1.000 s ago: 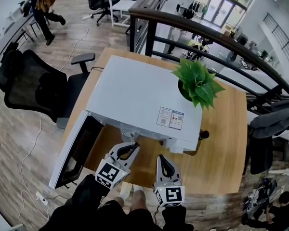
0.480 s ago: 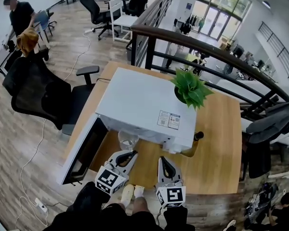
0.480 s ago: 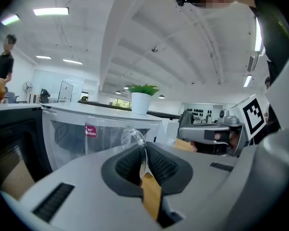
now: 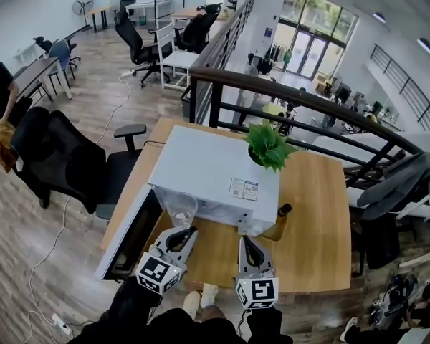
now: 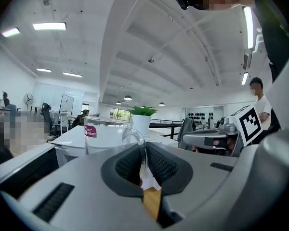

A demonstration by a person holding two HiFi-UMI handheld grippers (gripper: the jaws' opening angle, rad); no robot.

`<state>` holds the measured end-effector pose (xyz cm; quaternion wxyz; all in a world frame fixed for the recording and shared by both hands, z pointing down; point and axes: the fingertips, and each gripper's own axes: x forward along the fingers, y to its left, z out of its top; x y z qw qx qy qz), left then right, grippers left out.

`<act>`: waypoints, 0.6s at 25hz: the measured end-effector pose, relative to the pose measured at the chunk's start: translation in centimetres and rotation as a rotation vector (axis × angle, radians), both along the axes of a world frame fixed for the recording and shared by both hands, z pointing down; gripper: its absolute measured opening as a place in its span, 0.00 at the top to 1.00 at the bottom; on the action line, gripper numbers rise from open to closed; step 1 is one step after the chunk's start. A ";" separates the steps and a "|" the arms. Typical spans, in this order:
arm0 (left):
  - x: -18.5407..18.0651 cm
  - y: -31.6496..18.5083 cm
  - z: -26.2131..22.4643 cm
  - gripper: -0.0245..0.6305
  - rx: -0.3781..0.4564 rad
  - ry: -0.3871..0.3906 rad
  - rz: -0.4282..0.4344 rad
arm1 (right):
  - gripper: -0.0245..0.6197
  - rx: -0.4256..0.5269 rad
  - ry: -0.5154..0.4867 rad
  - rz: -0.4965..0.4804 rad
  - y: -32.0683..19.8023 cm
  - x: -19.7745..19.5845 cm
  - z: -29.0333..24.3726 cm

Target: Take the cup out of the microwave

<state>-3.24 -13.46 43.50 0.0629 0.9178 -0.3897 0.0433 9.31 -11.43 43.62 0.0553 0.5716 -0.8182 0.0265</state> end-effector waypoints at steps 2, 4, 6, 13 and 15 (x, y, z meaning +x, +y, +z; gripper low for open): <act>-0.4 0.3 -1.2 0.91 0.023 0.001 -0.005 | 0.94 0.017 0.006 0.009 0.4 0.2 -0.8; -0.9 0.7 -2.0 0.91 0.040 0.001 -0.006 | 0.94 0.029 0.011 0.022 0.9 0.4 -1.5; -1.3 0.9 -2.9 0.91 0.055 0.005 -0.005 | 0.94 0.043 0.016 0.039 1.3 0.7 -2.3; -2.6 2.4 -4.4 0.91 0.085 0.003 -0.003 | 0.94 0.069 0.026 0.080 3.1 1.5 -3.5; -2.8 2.8 -4.5 0.91 0.092 -0.001 0.001 | 0.94 0.074 0.031 0.084 3.5 1.5 -3.4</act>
